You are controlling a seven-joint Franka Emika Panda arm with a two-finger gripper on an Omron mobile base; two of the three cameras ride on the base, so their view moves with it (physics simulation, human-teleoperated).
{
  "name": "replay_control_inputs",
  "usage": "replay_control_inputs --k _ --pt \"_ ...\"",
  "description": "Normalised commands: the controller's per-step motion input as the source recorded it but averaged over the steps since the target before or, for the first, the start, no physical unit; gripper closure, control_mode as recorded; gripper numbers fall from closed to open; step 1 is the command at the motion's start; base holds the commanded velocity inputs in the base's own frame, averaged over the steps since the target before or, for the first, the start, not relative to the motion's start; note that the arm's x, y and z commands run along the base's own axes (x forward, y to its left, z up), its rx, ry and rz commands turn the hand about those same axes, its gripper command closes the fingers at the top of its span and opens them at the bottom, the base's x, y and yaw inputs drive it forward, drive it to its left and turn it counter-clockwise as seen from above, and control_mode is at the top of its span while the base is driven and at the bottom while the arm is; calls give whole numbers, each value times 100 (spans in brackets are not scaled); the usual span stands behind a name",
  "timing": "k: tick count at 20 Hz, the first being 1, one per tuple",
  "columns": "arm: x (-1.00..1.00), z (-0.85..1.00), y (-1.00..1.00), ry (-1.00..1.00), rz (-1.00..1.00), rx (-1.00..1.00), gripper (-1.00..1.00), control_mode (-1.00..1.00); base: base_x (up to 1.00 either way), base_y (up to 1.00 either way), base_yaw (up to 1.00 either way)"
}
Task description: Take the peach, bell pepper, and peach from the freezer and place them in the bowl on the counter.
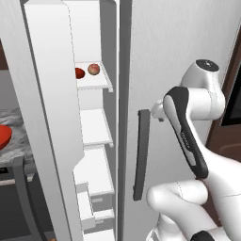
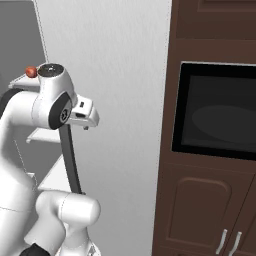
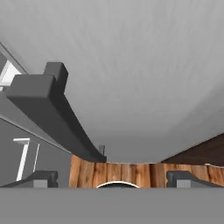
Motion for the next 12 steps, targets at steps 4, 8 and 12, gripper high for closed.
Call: replay_control_inputs --k 4,8,12 --pt "-52 0 0 -1 -8 5 -100 -100 0 0 0" --pt "-48 0 0 0 -6 7 -100 -100 0 0 0" --pt "-42 2 0 0 -2 2 -100 -100 0 0 0"
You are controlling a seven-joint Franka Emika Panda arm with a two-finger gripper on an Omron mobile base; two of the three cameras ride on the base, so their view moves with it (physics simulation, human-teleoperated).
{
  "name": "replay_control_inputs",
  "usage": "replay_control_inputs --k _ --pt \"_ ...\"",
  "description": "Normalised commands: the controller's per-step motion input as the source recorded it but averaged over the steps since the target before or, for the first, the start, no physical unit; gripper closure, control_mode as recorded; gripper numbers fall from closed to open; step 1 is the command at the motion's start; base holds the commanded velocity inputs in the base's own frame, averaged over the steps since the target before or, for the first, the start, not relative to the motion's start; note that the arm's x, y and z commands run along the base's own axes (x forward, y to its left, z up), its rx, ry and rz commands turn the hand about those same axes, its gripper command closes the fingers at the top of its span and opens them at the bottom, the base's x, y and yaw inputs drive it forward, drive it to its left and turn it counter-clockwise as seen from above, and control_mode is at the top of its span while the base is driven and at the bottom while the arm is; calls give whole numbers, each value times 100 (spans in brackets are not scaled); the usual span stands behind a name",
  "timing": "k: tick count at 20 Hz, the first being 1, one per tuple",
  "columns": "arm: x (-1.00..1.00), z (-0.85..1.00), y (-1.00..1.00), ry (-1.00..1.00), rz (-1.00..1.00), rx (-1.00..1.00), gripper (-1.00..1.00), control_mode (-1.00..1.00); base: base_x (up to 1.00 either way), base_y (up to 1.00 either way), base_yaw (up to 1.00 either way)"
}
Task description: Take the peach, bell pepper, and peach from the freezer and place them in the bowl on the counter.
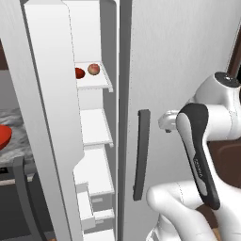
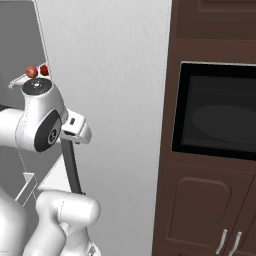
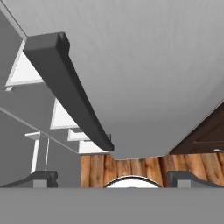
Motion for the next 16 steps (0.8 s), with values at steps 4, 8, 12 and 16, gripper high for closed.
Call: replay_control_inputs --k 4,8,12,16 --pt "-48 14 0 0 -2 0 -100 -100 0 0 0" --pt "-47 20 0 0 -1 -1 -100 -100 0 0 0" --pt "-37 22 0 0 0 -6 -100 -100 0 0 0" --pt "-29 21 0 -2 0 -4 -100 -100 0 0 0"
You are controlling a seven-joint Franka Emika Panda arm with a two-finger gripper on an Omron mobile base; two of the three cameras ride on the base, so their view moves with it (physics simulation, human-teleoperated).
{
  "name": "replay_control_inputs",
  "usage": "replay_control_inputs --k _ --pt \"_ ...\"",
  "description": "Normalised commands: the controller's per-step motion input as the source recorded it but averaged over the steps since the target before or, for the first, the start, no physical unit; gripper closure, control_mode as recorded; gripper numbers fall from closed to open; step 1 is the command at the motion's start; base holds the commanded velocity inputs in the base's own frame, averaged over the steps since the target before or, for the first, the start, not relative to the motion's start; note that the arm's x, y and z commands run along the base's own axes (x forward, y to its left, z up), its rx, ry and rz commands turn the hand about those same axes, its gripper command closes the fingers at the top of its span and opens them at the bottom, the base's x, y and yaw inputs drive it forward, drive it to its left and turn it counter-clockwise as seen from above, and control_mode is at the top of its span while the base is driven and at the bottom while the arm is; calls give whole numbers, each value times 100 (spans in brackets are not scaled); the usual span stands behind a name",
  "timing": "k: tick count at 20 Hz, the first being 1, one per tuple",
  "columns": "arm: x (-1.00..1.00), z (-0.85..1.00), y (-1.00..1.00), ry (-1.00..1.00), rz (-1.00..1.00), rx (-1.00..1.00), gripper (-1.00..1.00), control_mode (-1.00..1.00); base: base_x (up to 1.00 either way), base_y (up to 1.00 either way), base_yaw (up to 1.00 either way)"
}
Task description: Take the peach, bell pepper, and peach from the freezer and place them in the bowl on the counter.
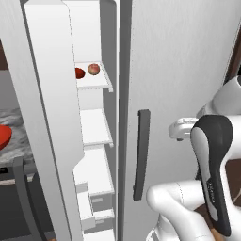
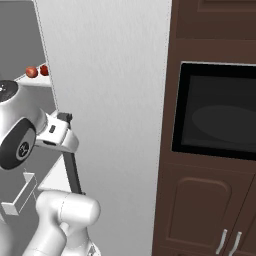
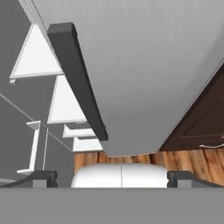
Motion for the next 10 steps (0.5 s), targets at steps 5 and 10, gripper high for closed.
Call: replay_control_inputs --k 5,10 --pt "-25 13 0 -9 0 0 -100 -100 0 0 0" --pt "-8 0 1 -3 1 0 -100 100 -26 25 4"
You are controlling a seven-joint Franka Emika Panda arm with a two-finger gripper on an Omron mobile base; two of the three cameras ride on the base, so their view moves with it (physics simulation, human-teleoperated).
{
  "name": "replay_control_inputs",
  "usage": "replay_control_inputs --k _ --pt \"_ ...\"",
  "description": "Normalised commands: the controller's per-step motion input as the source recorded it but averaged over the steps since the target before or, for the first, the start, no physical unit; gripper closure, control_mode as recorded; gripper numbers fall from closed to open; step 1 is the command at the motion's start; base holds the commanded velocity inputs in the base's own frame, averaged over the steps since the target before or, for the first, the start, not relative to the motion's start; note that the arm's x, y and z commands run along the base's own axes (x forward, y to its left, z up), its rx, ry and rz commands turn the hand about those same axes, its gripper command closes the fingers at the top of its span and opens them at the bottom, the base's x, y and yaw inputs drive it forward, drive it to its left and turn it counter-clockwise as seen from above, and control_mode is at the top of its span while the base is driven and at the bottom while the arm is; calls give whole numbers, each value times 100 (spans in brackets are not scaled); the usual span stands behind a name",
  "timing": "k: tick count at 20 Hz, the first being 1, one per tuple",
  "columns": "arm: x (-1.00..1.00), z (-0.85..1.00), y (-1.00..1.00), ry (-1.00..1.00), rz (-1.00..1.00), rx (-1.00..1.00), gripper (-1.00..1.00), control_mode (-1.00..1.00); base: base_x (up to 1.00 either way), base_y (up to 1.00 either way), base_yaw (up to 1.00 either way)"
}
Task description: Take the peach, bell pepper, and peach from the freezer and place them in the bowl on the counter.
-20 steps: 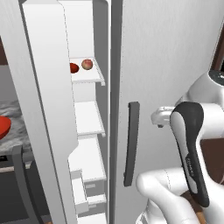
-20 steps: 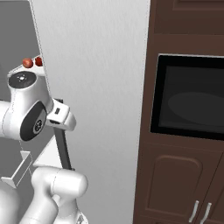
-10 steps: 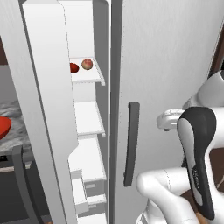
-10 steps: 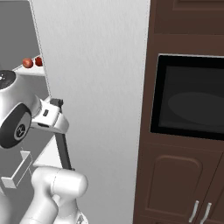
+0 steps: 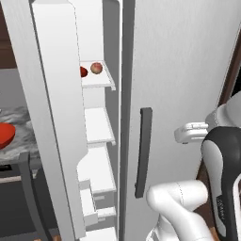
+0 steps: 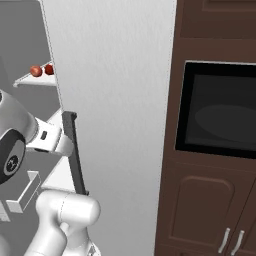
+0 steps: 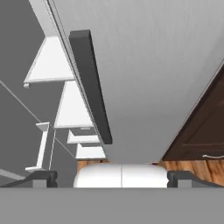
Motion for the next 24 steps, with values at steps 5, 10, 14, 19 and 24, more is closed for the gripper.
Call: replay_control_inputs --k 5,10,14,19,24 --pt "0 0 0 0 0 0 -100 100 34 32 2" --pt "0 0 0 0 0 0 -100 100 77 9 27" --pt "0 0 0 0 0 0 -100 100 46 58 33" --pt "0 0 0 0 0 0 -100 100 21 73 30" --pt "0 0 0 0 0 0 -100 100 0 82 33"
